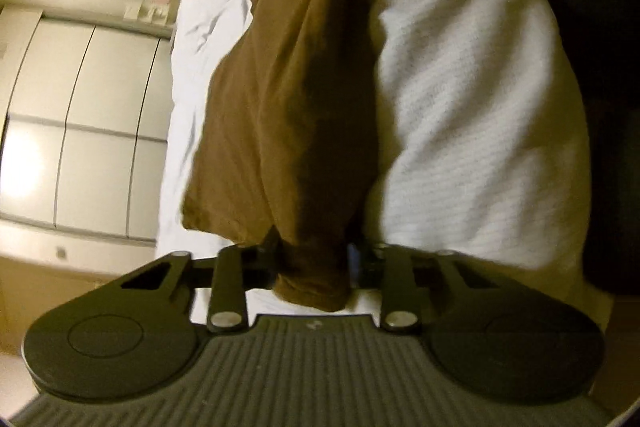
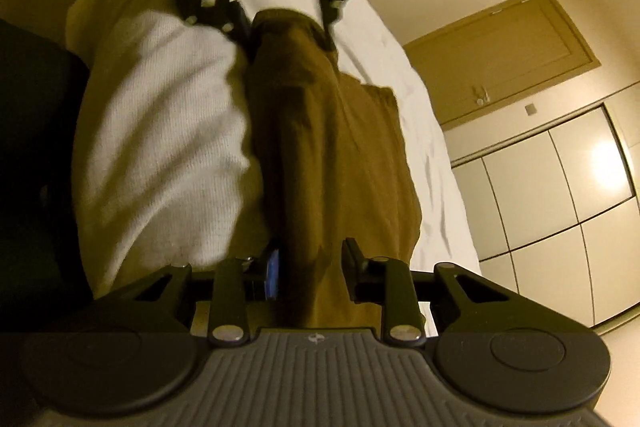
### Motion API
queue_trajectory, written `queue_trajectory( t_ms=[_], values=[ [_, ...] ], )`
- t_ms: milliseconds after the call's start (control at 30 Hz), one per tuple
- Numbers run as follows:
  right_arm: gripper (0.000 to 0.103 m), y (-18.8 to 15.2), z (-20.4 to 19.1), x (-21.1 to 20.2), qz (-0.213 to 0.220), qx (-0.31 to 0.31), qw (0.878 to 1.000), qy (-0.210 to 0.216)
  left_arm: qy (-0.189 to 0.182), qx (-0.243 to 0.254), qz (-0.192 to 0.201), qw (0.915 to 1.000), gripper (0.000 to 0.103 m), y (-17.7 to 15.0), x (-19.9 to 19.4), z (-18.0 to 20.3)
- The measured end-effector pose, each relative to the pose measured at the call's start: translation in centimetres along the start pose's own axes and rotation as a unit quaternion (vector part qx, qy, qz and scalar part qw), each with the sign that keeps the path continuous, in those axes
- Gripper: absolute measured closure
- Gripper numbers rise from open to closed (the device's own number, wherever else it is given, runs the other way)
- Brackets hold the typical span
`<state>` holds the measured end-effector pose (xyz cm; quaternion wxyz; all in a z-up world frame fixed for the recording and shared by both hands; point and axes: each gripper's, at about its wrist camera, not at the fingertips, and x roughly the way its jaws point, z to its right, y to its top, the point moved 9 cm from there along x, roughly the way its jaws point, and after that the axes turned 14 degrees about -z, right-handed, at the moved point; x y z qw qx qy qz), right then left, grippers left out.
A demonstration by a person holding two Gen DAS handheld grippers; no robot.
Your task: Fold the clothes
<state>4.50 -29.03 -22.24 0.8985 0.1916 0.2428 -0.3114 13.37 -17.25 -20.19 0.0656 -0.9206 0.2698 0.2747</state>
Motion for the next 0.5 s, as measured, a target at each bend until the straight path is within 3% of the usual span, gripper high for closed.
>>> queue_trajectory(
  t_ms=[133, 500],
  values=[
    [0.097, -2.2, 0.6, 1.3, -0.026, 0.01, 1.0, 0.004, -0.011, -0.032, 0.002, 0.9994, 0.084, -0.2, -0.4, -0.1],
    [0.098, -6.9, 1.7, 1.0, -0.068, 0.053, 0.996, 0.006, -0.029, -0.075, -0.003, 0.9968, 0.078, -1.2, -2.7, -1.1]
  ],
)
